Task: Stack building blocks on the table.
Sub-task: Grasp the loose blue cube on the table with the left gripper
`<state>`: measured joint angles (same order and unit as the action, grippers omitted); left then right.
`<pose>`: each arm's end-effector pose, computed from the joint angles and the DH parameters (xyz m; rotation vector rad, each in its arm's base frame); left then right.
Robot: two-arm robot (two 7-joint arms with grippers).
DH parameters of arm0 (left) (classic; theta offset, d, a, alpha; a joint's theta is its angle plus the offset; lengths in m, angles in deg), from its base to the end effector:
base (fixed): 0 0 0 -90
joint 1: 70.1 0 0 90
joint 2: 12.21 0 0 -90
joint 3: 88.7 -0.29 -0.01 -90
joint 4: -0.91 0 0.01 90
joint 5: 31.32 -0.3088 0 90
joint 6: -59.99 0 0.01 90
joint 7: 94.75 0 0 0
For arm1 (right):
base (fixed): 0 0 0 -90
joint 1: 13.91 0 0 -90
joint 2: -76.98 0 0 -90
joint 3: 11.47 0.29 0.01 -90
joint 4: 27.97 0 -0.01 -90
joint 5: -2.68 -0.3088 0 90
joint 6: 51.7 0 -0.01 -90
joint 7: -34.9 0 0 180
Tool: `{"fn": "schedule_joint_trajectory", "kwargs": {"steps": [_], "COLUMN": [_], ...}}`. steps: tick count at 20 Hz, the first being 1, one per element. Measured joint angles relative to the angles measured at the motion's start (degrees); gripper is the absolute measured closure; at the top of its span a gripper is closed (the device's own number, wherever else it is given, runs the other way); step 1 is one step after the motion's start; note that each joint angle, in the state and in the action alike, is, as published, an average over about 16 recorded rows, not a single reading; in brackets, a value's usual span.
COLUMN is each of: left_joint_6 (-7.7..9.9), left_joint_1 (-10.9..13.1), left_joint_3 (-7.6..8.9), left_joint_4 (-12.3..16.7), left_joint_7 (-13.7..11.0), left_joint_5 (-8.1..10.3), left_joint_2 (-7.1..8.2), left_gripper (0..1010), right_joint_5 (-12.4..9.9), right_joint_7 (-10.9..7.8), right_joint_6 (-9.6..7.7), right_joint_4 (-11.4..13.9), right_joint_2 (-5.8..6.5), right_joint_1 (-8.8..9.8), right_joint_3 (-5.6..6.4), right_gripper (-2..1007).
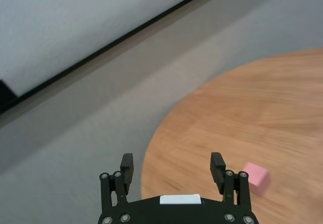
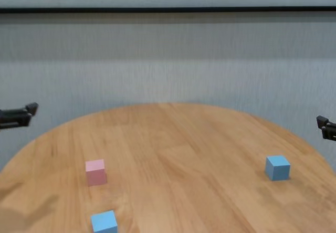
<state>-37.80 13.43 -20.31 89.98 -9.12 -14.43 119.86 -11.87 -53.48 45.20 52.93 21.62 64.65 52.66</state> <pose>0.3382 0.1141 -0.2700 0.3046 -0.3418 1.1427 0.3581 -0.0826 -0.3023 -0.3044 -0.2850 -1.2479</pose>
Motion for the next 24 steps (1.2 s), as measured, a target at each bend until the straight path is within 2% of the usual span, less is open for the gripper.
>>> {"fn": "schedule_joint_trajectory", "kwargs": {"steps": [5, 7, 10, 13, 16, 24], "left_joint_6": [-1.67, -2.39, -3.34, -4.03, -4.41, -4.64], "left_joint_1": [3.3, 4.2, 4.9, 5.1, 4.7, 3.6], "left_joint_3": [2.52, 3.17, 3.61, 3.47, 2.69, -0.51], "left_joint_4": [3.9, 4.8, 5.4, 5.4, 5.0, 4.1], "left_joint_7": [-5.2, -7.3, -10.3, -13.1, -15.4, -20.3], "left_joint_5": [3.30, 4.59, 6.42, 7.84, 8.32, 6.68], "left_joint_2": [4.09, 5.10, 5.71, 5.56, 4.86, 2.66], "left_gripper": [10, 10, 10, 10, 10, 10], "right_joint_5": [0.0, 0.0, 0.0, 0.0, 0.0, 0.0], "right_joint_7": [0.00, 0.00, 0.00, 0.00, 0.00, 0.00], "right_joint_6": [0.00, 0.00, 0.00, 0.00, 0.00, 0.00], "right_joint_4": [0.0, 0.0, 0.0, 0.0, 0.0, 0.0], "right_joint_2": [0.00, 0.00, 0.00, 0.00, 0.00, 0.00], "right_joint_1": [0.00, 0.00, 0.00, 0.00, 0.00, 0.00], "right_joint_3": [0.00, 0.00, 0.00, 0.00, 0.00, 0.00], "right_gripper": [4, 4, 4, 4, 4, 4]}}
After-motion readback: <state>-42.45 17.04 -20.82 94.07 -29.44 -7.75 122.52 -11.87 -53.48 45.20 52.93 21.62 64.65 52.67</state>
